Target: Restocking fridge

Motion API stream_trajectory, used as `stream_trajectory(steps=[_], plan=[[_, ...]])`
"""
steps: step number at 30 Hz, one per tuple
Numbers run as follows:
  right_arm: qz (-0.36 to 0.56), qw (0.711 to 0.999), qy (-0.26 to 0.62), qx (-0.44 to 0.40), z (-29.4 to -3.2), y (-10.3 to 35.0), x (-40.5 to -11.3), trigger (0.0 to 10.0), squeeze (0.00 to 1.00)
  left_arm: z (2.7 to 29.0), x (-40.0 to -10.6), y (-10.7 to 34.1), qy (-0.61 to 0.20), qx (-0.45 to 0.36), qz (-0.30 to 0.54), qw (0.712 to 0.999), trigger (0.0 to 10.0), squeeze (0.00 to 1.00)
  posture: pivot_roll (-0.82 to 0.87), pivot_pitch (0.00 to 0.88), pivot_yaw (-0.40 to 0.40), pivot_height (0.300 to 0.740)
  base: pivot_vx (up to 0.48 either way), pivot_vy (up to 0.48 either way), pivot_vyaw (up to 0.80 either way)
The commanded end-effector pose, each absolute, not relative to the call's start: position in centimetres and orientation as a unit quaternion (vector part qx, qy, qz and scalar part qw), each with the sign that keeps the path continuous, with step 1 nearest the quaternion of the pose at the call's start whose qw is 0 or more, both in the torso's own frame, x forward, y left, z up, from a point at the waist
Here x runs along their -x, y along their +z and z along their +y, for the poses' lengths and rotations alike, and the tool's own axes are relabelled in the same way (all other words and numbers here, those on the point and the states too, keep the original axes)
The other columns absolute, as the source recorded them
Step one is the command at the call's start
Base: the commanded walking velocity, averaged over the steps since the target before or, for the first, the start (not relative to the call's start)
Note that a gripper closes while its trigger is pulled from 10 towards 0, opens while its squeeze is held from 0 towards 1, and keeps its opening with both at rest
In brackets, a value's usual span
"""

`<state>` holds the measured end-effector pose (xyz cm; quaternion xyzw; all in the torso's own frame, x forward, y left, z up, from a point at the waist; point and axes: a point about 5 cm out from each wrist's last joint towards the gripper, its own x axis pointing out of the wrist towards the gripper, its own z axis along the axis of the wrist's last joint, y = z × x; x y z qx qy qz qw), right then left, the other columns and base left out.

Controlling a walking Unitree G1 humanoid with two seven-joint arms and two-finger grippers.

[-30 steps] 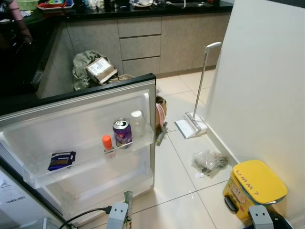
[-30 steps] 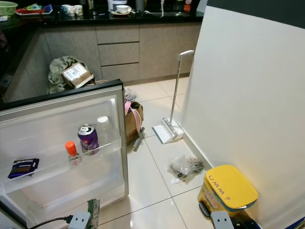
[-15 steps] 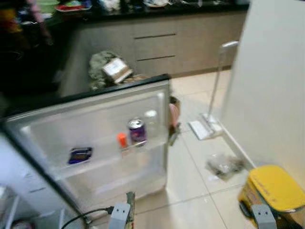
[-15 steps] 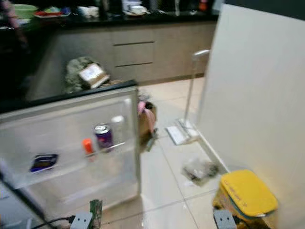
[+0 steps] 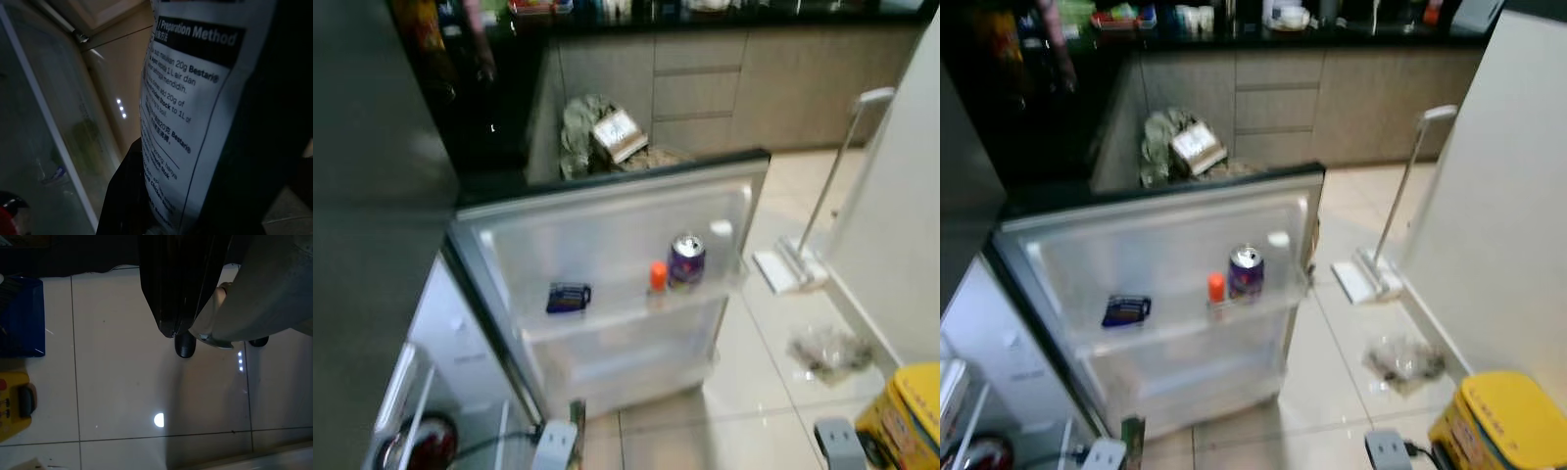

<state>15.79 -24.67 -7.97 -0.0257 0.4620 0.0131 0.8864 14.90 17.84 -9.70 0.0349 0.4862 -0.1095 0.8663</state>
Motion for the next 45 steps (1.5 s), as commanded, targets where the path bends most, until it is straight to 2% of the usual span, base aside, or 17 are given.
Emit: stream_trajectory(steps=[1,13,19,22,27,34,38,44,45], plan=[[0.461,0.887,0.005,0.023,-25.1,-7.9,-15.6,10.0,0.0,17.7,-14.9,-9.7,-0.119,-0.035,0.486,0.865,10.0,0.0,-0.07,0.0,0.001,0.74,0.0,-0.472,0.0],[0.461,0.887,0.007,0.027,-25.1,-7.9,-15.6,10.0,0.0,17.3,-16.2,-9.1,-0.112,0.002,0.455,0.883,10.0,0.0,-0.07,0.0,0.002,0.74,0.0,0.0,0.0],[0.436,0.9,0.014,0.019,-25.4,-7.2,-16.7,10.0,0.0,17.7,-17.8,-8.2,-0.116,0.015,0.418,0.901,10.0,0.0,-0.07,0.0,0.005,0.74,0.0,0.0,0.0],[0.401,0.914,0.054,0.001,-25.3,-6.3,-18.1,10.0,0.0,18.3,-19.2,-7.2,-0.12,0.031,0.383,0.916,10.0,0.0,-0.07,0.0,0.007,0.74,0.0,0.0,0.0],[0.384,0.915,0.128,-0.004,-24.7,-5.6,-18.9,10.0,0.0,18.6,-20.2,-6.4,-0.147,0.042,0.358,0.921,10.0,0.0,-0.07,0.0,0.006,0.74,0.0,0.0,0.0],[0.353,0.912,0.21,-0.019,-24.5,-4.3,-20.1,10.0,0.0,18.1,-20.4,-5.7,-0.251,0.03,0.336,0.907,10.0,0.0,-0.07,0.0,0.007,0.74,0.0,0.0,0.0],[0.333,0.893,0.302,-0.02,-24.6,-2.9,-20.8,10.0,0.0,17.9,-19.6,-5.3,-0.364,0.002,0.329,0.871,10.0,0.0,-0.07,0.0,0.004,0.74,0.0,0.0,0.0],[0.322,0.87,0.373,-0.019,-24.7,-1.9,-21.0,10.0,0.0,17.8,-19.2,-5.1,-0.418,-0.018,0.319,0.85,10.0,0.0,-0.06,0.0,0.001,0.74,0.0,0.0,0.0],[0.319,0.857,0.404,-0.018,-24.8,-1.3,-20.9,10.0,0.0,17.7,-19.1,-4.9,-0.437,-0.029,0.31,0.844,10.0,0.0,-0.06,0.0,0.001,0.74,0.0,0.0,0.0]])
